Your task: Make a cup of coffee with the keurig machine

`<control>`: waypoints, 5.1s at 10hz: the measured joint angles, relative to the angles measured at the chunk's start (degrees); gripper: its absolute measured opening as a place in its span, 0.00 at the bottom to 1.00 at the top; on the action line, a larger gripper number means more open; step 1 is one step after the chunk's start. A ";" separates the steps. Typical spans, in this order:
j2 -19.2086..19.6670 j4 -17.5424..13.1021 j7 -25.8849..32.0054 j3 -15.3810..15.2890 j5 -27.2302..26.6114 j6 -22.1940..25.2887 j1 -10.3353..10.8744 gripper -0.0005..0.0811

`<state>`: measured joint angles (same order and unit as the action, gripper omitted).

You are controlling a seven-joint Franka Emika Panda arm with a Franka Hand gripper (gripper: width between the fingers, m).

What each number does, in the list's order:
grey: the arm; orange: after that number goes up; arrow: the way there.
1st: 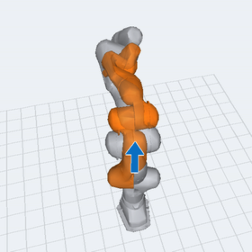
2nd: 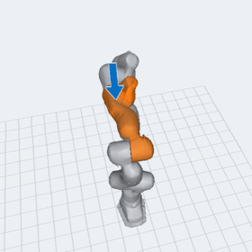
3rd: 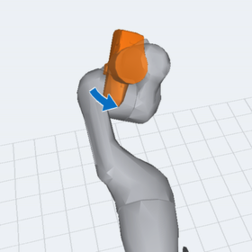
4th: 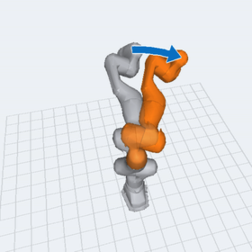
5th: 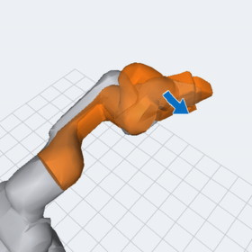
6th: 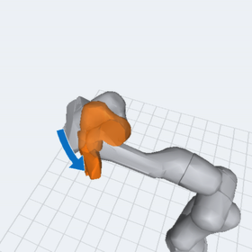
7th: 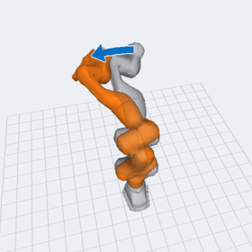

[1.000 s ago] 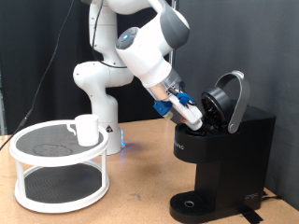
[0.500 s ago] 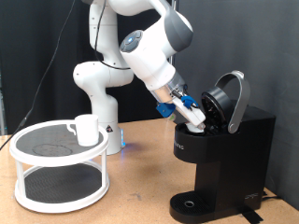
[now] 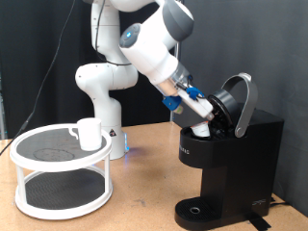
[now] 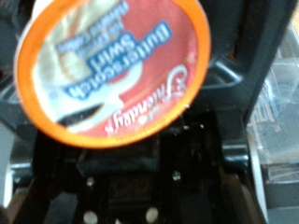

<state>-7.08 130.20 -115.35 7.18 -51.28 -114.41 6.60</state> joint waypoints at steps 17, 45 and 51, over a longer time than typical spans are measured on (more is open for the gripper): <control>-3.43 3.96 0.67 -1.01 1.33 -2.48 -1.16 0.91; 2.74 -22.11 -14.84 -10.72 7.21 1.73 0.15 0.91; 11.12 -29.16 -19.08 -15.92 12.91 0.74 2.88 0.91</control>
<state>4.05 101.04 -134.43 -8.74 -38.37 -113.67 9.48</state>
